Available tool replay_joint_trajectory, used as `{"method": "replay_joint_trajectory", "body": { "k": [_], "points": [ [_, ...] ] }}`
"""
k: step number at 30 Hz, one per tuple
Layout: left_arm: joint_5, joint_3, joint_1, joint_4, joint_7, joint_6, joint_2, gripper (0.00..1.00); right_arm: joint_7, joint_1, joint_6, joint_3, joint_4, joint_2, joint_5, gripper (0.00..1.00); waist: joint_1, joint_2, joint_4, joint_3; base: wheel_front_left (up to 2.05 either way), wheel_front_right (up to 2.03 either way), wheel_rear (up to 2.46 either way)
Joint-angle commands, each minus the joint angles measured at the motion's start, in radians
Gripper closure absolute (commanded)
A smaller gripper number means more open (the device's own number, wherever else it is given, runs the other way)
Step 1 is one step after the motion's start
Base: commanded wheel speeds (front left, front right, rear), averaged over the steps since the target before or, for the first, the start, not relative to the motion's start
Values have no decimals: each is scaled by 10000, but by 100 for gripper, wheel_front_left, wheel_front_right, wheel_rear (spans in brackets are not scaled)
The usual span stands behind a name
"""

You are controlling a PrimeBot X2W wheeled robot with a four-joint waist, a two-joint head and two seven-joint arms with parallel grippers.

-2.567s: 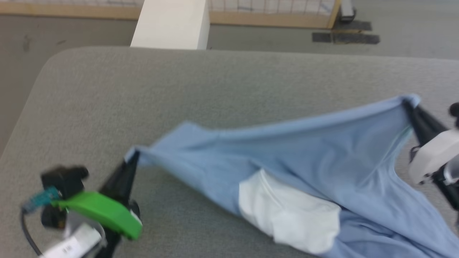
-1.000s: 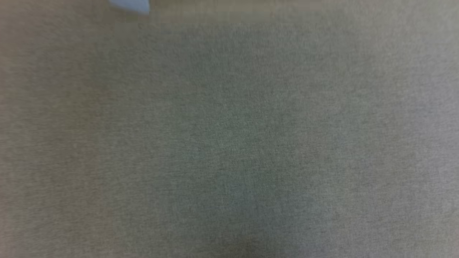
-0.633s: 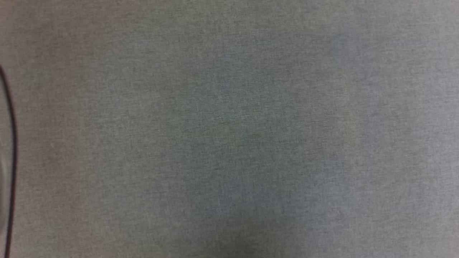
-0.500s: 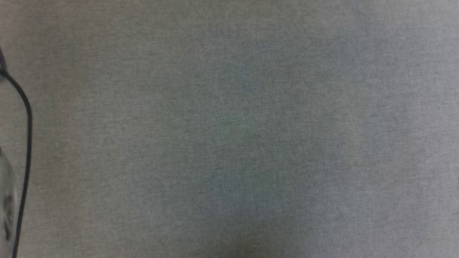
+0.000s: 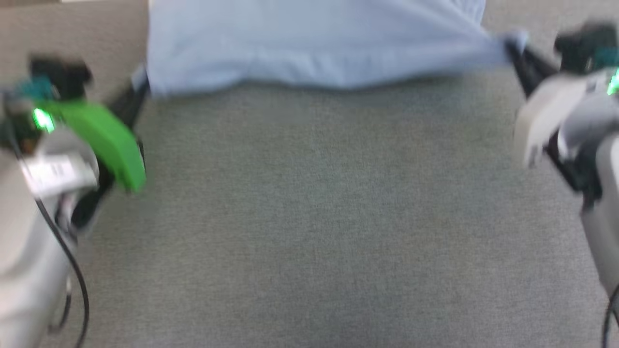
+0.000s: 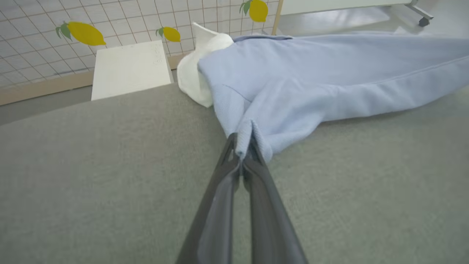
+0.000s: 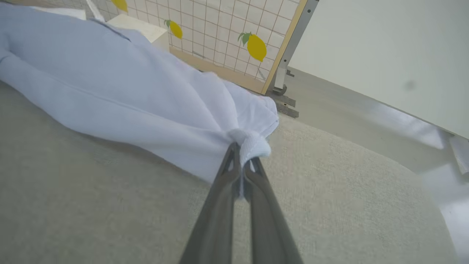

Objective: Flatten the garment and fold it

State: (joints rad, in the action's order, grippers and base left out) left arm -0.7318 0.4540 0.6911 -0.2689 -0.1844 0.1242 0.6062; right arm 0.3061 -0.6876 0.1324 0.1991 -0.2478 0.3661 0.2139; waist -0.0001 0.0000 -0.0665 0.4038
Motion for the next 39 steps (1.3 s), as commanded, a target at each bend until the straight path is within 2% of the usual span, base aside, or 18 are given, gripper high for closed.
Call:
{"method": "replay_joint_trajectory", "body": {
  "k": [1,5,8,17,21,25,30,34,39],
  "points": [
    [-263,128,-586,250,-159,62,233,100,143,546,-17,-15,283,113,61,100,1,0,320,-892,0,0,0],
    [-1227,419,-2426,1110,-806,59,600,100,636,2251,-17,-130,1116,351,180,100,1,0,392,-1468,0,0,0],
    [-1666,588,-3690,1649,-1214,-161,867,100,904,3298,-17,-214,1527,557,234,100,1,0,431,-1835,0,0,0],
    [-2842,783,-6608,3326,-1988,-1351,1287,100,1610,5440,-17,-438,2258,1210,-1,100,1,0,499,-2490,0,0,0],
    [-3031,852,-7565,4051,-2155,-1913,1531,100,2143,6345,-17,-787,2385,1200,-25,100,1,0,551,-2597,0,0,0],
    [-2979,948,-8238,4455,-2026,-2257,1618,100,2605,7217,-17,-1203,2554,1022,92,100,1,0,585,-2678,0,0,0],
    [-2491,953,-8553,4684,-1172,-2345,1435,100,2219,7973,-17,-1853,2940,470,42,100,1,0,588,-2717,0,0,0],
    [-1271,875,-8291,4706,617,-2365,864,100,687,8236,-17,-2169,3157,-205,-260,100,1,0,506,-2772,0,0,0],
    [178,926,-7660,4390,2799,-2527,-143,100,-1143,8200,-17,-1943,3048,-577,-432,100,1,0,397,-2772,0,0,0]
  ]
}}
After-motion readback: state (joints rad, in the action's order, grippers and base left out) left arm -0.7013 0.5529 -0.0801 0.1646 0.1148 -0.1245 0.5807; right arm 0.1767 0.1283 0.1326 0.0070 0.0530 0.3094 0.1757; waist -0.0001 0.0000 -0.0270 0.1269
